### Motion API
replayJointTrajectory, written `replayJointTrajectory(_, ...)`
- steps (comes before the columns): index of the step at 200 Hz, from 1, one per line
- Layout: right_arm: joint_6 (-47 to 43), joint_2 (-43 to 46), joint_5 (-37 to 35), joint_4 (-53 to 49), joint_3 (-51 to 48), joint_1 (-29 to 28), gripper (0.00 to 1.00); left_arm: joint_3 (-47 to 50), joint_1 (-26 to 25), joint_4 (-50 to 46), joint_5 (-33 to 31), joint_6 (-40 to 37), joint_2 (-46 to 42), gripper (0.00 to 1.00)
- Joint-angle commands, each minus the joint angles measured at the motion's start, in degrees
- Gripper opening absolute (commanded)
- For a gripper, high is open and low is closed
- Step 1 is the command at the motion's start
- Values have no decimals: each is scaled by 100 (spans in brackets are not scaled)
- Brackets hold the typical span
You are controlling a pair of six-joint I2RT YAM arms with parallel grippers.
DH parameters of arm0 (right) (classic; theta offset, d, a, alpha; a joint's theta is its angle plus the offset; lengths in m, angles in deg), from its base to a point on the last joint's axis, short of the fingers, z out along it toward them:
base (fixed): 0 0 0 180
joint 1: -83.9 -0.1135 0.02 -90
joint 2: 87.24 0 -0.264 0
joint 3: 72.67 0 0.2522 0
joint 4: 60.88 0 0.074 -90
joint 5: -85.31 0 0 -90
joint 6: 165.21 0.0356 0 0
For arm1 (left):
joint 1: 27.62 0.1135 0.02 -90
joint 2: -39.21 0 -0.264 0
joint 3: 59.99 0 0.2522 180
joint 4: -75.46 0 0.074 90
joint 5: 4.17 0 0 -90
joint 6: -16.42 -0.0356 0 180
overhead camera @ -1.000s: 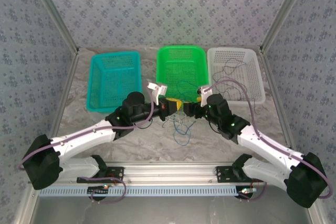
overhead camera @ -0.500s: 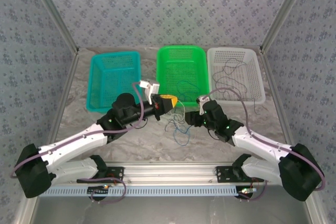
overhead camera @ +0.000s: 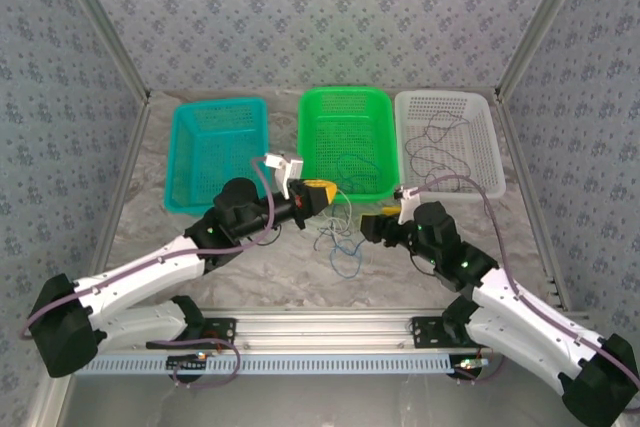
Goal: Untangle the cables
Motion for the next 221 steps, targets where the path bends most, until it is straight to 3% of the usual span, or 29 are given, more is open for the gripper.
replayJointTrajectory(1,-26,-90,382,63,-112,20,71,-18,-23,259,138,-6,95,1)
replayJointTrajectory(74,-123,-1070,576,786,269,90,67,16,-44,395,290,113,130,1)
replayJointTrajectory(171,-237,-566,695,550,282,252,66,92,-61,270,265,40,84,1)
replayJointTrajectory(221,-201,-1003,1025,883,363,334,63,40,-62,412,396,67,115,1)
